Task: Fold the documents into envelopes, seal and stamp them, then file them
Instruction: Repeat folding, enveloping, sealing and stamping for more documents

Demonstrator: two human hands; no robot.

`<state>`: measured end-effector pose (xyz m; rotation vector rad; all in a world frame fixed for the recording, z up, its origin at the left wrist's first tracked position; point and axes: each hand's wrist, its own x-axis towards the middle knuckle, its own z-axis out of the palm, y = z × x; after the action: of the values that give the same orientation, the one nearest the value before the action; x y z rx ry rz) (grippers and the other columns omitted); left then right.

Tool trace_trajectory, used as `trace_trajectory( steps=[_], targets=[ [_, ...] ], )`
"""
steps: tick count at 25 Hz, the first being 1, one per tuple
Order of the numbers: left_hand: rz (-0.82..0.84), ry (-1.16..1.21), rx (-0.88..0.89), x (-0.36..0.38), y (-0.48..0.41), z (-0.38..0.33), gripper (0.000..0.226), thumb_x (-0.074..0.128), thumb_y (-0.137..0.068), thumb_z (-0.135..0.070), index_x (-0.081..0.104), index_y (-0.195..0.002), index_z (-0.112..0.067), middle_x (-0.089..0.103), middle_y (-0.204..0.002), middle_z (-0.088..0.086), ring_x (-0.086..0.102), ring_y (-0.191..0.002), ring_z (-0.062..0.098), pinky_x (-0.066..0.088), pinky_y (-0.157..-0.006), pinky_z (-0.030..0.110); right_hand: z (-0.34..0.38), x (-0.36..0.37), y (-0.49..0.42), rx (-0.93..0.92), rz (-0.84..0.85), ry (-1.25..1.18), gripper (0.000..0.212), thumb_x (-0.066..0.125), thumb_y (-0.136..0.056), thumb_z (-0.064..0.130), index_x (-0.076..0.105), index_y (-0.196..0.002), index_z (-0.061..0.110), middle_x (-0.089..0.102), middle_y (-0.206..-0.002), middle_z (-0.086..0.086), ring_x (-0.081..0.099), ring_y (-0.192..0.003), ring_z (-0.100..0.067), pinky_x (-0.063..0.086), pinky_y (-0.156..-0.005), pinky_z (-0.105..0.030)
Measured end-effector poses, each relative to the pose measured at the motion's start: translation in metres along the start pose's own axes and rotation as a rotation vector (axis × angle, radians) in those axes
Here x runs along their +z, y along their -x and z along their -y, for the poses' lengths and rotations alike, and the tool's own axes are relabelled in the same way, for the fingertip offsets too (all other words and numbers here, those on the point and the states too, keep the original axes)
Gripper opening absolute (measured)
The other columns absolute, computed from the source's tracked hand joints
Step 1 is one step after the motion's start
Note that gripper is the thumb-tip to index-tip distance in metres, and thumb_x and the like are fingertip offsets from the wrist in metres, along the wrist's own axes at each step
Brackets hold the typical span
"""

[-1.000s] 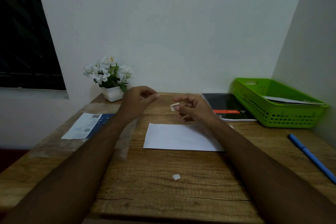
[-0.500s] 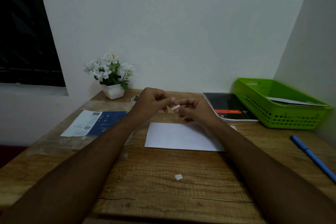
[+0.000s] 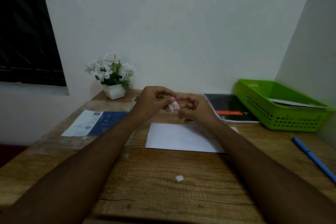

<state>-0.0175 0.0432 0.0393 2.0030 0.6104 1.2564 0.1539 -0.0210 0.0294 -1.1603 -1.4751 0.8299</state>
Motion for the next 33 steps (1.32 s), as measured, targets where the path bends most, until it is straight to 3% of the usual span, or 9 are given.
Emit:
trace_trajectory(
  steps=[7,12,15,19,21,25,28,33],
  targets=[
    [-0.007,-0.037,0.026,0.0,0.001,-0.001,0.015,0.066,-0.083,0.0,0.067,-0.099,0.0,0.069,-0.077,0.026,0.065,-0.055,0.023,0.057,-0.057,0.03,0.001,-0.001,0.001,-0.002,0.043,0.008,0.04,0.067,-0.081,-0.005,0.067,-0.107,0.026,0.073,-0.088,-0.007,0.065,-0.066,-0.012,0.051,-0.055,-0.021],
    [0.026,-0.155,0.114,0.001,0.004,-0.003,0.02,0.072,-0.08,-0.005,0.068,-0.1,-0.001,0.07,-0.071,0.018,0.066,-0.055,0.021,0.057,-0.058,0.031,0.002,-0.001,0.002,0.054,0.007,-0.012,0.018,0.062,-0.09,0.027,0.073,-0.103,0.021,0.075,-0.094,-0.003,0.067,-0.071,-0.01,0.051,-0.062,-0.025],
    [0.038,-0.249,0.18,0.004,0.005,-0.002,0.023,0.072,-0.08,-0.008,0.067,-0.103,-0.004,0.071,-0.071,0.011,0.067,-0.056,0.015,0.058,-0.058,0.032,0.003,-0.004,0.005,0.046,0.007,0.023,0.012,0.072,-0.084,0.024,0.076,-0.095,0.023,0.076,-0.093,0.0,0.067,-0.069,-0.007,0.053,-0.061,-0.02],
    [0.07,-0.304,0.142,0.008,0.004,0.002,0.049,0.07,-0.084,-0.016,0.051,-0.129,-0.016,0.069,-0.072,0.001,0.065,-0.06,0.01,0.055,-0.057,0.027,0.006,-0.011,0.009,0.096,-0.105,0.016,0.012,0.074,-0.082,0.024,0.076,-0.093,0.018,0.076,-0.088,0.001,0.066,-0.063,-0.006,0.052,-0.056,-0.019],
    [0.122,-0.356,0.124,0.009,0.005,0.006,0.061,0.07,-0.083,-0.018,0.042,-0.137,-0.021,0.066,-0.075,-0.006,0.063,-0.066,0.007,0.053,-0.061,0.024,0.008,-0.02,0.013,0.115,-0.236,-0.052,0.013,0.074,-0.082,0.021,0.075,-0.093,0.014,0.074,-0.083,0.0,0.064,-0.061,-0.008,0.05,-0.054,-0.02],
    [0.244,-0.416,0.151,0.021,0.01,0.004,0.049,0.069,-0.083,-0.018,0.053,-0.129,-0.017,0.069,-0.088,-0.004,0.063,-0.077,0.005,0.053,-0.07,0.024,0.007,-0.059,0.038,0.154,-0.458,-0.097,0.02,0.078,-0.077,0.023,0.076,-0.095,0.014,0.073,-0.078,0.0,0.061,-0.06,-0.009,0.047,-0.057,-0.024],
    [0.353,-0.462,0.141,0.041,0.013,-0.003,0.04,0.068,-0.084,-0.03,0.058,-0.122,-0.02,0.068,-0.099,-0.006,0.059,-0.084,0.002,0.044,-0.066,0.014,-0.004,-0.103,0.074,0.208,-0.541,0.042,0.02,0.076,-0.078,0.027,0.076,-0.094,0.015,0.073,-0.074,0.004,0.06,-0.058,-0.006,0.046,-0.053,-0.023],
    [0.575,-0.597,0.043,0.096,0.008,-0.012,0.05,0.057,-0.084,-0.056,0.058,-0.121,-0.022,0.061,-0.118,-0.004,0.051,-0.096,0.006,0.042,-0.078,0.022,-0.008,-0.139,0.111,0.277,-0.545,0.029,0.02,0.072,-0.082,0.023,0.074,-0.096,0.009,0.061,-0.051,0.012,0.053,-0.05,-0.005,0.042,-0.05,-0.024]
  ],
)
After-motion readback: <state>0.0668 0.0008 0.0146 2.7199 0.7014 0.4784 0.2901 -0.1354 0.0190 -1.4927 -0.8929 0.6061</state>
